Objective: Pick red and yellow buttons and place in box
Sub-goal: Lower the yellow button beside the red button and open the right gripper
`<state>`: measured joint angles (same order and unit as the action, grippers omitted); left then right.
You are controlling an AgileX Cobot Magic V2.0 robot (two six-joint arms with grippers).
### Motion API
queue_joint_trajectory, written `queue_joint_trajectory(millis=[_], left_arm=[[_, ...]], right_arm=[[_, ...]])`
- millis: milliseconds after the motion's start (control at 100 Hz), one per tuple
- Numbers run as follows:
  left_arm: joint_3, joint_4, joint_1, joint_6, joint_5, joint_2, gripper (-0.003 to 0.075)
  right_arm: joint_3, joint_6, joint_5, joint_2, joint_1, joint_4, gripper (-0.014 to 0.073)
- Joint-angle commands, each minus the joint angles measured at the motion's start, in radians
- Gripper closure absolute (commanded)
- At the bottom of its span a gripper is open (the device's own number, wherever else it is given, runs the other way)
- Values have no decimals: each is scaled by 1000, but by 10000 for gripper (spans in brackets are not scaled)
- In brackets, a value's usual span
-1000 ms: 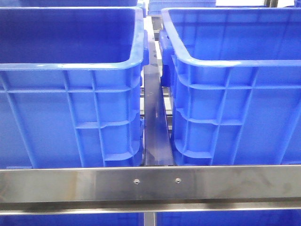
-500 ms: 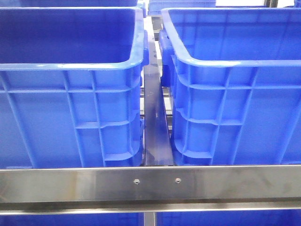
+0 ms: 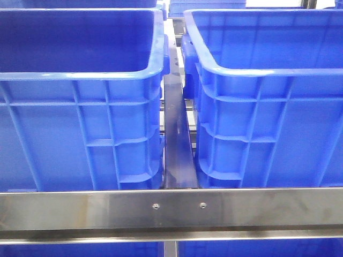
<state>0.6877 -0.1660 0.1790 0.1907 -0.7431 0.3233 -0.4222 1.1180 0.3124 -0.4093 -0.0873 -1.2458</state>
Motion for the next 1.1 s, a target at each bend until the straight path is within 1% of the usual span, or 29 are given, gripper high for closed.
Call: queue_joint_trajectory(millis=[0,250,300,340,370,440,490,510,560,580,630,690,730,1090], left_arm=[[23,-4,-3,9,78,11,739],[23,-4,-3,9,78,11,739],[23,-4,-3,9,78,11,739],[23,-4,-3,9,78,11,739],[23,-4,-3,9,78,11,739],[23,-4,-3,9,78,11,739],[23,-4,-3,9,78,11,739],[23,-4,-3,9,78,11,739],[23,-4,-3,9,78,11,739],[23,-4,-3,9,78,11,739],[23,-4,-3,9,78,11,739],[23,-4,-3,9,78,11,739],[23,-4,-3,9,78,11,739],[23,-4,-3,9,78,11,739]], right_arm=[[-11,14,-19,35,-1,-26,-60],[-9,14,-45,50,-1,-26,-57],[-9,14,-54,50,-1,-26,-37],[-9,14,-59,50,-1,-26,1],[-9,14,-64,50,-1,-26,36],[-9,14,-68,50,-1,-26,155],[-9,14,-68,50,-1,-26,274],[-9,14,-68,50,-1,-26,305],[-9,14,-68,50,-1,-26,428],[-9,14,-68,50,-1,-26,457],[-9,14,-68,50,-1,-26,571],[-9,14,-68,50,-1,-26,671],[-9,14,-68,50,-1,-27,657],[-9,14,-68,50,-1,-27,662]])
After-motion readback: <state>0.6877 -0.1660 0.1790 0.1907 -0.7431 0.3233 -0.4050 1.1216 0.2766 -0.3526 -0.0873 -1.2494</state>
